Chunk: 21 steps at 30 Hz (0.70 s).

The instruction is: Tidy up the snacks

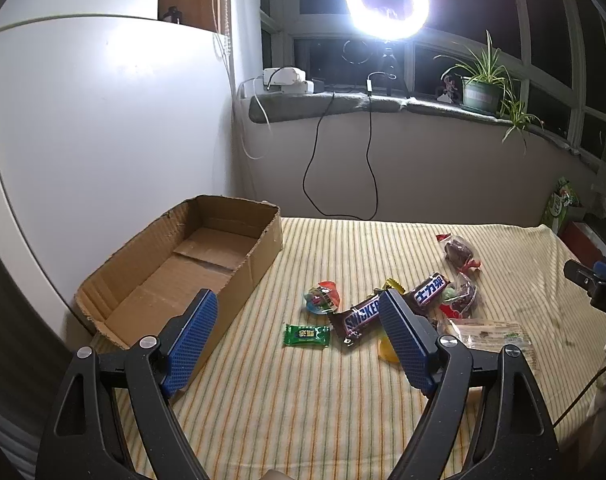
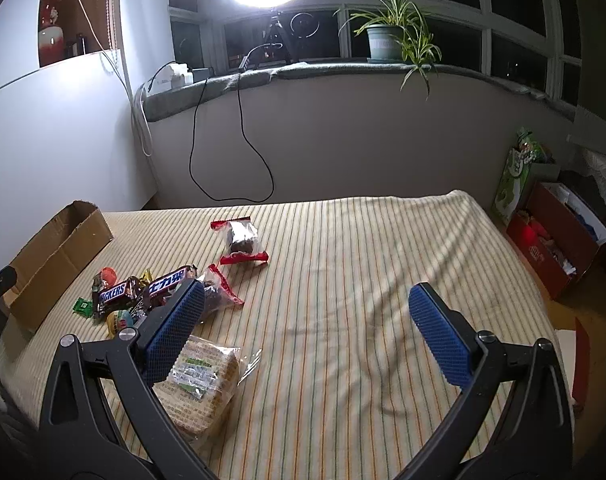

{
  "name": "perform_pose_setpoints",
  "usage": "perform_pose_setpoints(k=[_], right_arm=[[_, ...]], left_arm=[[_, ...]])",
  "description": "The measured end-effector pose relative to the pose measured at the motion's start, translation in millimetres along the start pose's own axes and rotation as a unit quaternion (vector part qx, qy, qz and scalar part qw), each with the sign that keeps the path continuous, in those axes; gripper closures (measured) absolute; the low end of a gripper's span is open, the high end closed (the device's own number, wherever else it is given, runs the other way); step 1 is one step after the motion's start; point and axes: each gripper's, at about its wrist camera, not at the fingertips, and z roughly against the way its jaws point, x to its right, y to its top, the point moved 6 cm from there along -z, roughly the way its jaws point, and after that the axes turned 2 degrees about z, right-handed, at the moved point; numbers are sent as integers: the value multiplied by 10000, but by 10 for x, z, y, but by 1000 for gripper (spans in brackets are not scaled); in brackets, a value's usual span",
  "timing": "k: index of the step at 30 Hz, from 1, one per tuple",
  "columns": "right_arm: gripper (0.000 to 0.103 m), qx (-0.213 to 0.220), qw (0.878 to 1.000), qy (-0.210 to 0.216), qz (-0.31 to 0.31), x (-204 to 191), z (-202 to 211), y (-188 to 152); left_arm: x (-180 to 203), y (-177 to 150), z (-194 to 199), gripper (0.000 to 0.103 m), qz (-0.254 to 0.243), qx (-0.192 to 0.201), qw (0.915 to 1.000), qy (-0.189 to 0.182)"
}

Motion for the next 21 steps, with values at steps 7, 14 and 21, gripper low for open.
perform_pose_setpoints(k=[7,14,21], right_arm=[[0,-63,10000,47,14,-16,-14,-13],[0,-112,9998,121,62,-47,-21,-23],[0,-150,9997,175,121,-102,-19,-39]], left_arm=[[2,-3,8,20,0,2,10000,-3],[9,-3,12,20,4,-3,10000,-4],[-19,-10,24,20,32,-5,10000,-9]])
